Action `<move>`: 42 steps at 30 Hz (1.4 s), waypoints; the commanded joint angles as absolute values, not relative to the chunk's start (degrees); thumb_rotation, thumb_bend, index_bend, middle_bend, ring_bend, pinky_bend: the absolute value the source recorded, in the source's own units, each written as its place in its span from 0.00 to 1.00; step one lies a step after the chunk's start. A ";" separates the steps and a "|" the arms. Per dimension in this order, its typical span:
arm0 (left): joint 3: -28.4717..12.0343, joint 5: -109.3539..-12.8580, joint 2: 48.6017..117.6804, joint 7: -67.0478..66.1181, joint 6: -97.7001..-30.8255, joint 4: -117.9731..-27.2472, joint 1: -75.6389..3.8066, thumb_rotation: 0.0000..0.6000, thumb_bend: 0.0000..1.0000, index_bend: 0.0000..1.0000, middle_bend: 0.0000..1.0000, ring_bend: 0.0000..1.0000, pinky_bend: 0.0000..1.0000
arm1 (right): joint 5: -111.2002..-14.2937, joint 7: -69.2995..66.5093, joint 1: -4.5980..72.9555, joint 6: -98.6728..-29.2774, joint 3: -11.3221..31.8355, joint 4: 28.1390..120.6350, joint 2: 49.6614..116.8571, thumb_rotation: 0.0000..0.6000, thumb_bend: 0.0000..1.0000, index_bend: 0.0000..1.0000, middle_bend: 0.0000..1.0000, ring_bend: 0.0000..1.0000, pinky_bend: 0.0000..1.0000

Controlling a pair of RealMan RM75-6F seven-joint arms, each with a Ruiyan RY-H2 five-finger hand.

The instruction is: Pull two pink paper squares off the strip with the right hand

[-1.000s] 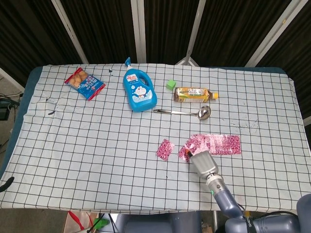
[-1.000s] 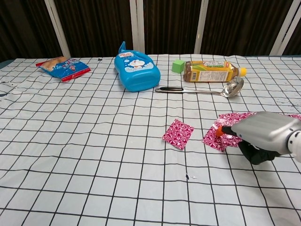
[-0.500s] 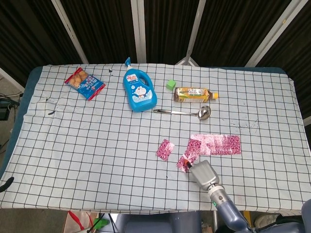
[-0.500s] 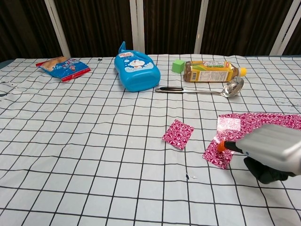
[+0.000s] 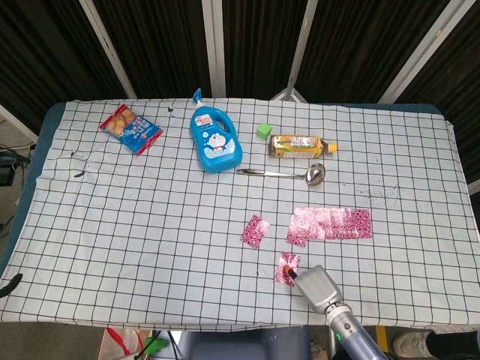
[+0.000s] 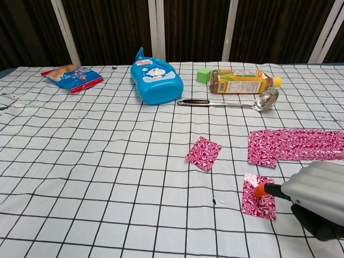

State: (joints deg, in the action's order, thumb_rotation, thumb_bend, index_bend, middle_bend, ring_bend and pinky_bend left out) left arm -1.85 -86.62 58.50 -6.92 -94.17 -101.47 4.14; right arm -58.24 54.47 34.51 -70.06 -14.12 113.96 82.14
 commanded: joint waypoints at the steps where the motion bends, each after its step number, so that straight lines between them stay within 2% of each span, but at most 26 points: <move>1: -1.87 -86.57 58.52 -6.96 -94.18 -101.48 4.15 1.00 0.28 0.15 0.00 0.00 0.08 | -59.28 54.03 33.76 -70.21 -15.02 114.66 81.56 1.00 0.85 0.17 0.85 0.88 0.69; 7: -1.88 -86.54 58.64 -7.25 -93.97 -101.53 4.02 1.00 0.27 0.15 0.00 0.00 0.08 | -61.10 53.52 32.86 -70.45 -15.57 115.34 80.77 1.00 0.85 0.17 0.85 0.88 0.69; 14: -1.92 -86.44 58.72 -7.47 -94.04 -101.59 4.05 1.00 0.28 0.15 0.00 0.00 0.08 | -66.63 49.95 32.20 -72.37 -12.28 114.77 81.24 1.00 0.85 0.18 0.84 0.87 0.69; 16: -1.93 -86.39 58.70 -7.42 -94.03 -101.57 4.06 1.00 0.28 0.15 0.00 0.00 0.08 | -70.62 46.59 31.47 -74.94 -10.08 113.99 81.79 1.00 0.85 0.18 0.79 0.82 0.68; 17: -1.92 -86.38 58.67 -7.38 -94.04 -101.56 4.07 1.00 0.28 0.15 0.00 0.00 0.08 | -72.72 44.47 30.93 -76.52 -9.04 113.49 81.98 1.00 0.84 0.17 0.72 0.76 0.65; 18: -1.93 -86.36 58.61 -7.28 -94.07 -101.54 4.10 1.00 0.28 0.15 0.00 0.00 0.08 | -75.01 41.89 30.22 -78.79 -7.69 112.98 82.03 1.00 0.81 0.15 0.62 0.68 0.59; 21: -1.99 -86.23 58.46 -6.89 -94.22 -101.50 4.20 1.00 0.28 0.15 0.00 0.00 0.08 | -77.38 37.32 28.27 -83.48 -5.63 112.27 80.82 1.00 0.71 0.07 0.40 0.49 0.44; 24: -2.10 -86.07 58.22 -6.10 -94.46 -101.42 4.34 1.00 0.28 0.15 0.00 0.00 0.08 | -76.59 31.99 25.69 -86.10 -5.55 114.10 75.36 1.00 0.63 0.04 0.28 0.38 0.34; 28: -1.92 -86.32 58.07 -5.97 -94.40 -101.40 4.38 1.00 0.28 0.15 0.00 0.00 0.08 | -80.19 21.11 22.19 -87.69 -8.31 114.23 66.02 1.00 0.58 0.03 0.20 0.31 0.26; 32: -1.67 -86.91 58.22 -6.50 -94.67 -101.56 4.50 1.00 0.28 0.15 0.00 0.00 0.08 | -85.53 16.97 17.68 -91.26 -11.89 110.26 61.56 1.00 0.49 0.01 0.13 0.23 0.18; 37: -1.33 -87.36 58.21 -6.92 -95.02 -101.74 4.81 1.00 0.28 0.15 0.00 0.00 0.08 | -88.44 15.07 11.70 -95.33 -14.92 106.13 59.43 1.00 0.42 0.00 0.12 0.20 0.17; 42: -1.29 -87.35 58.00 -6.41 -95.50 -101.72 5.16 1.00 0.28 0.15 0.00 0.00 0.08 | -88.65 13.04 8.04 -97.98 -14.16 101.53 59.90 1.00 0.42 0.00 0.11 0.18 0.16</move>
State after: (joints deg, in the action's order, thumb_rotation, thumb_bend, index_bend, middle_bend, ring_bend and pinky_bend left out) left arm -1.29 -87.36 58.01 -6.42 -95.48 -101.72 5.14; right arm -88.11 14.46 9.83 -96.49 -14.01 103.46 60.09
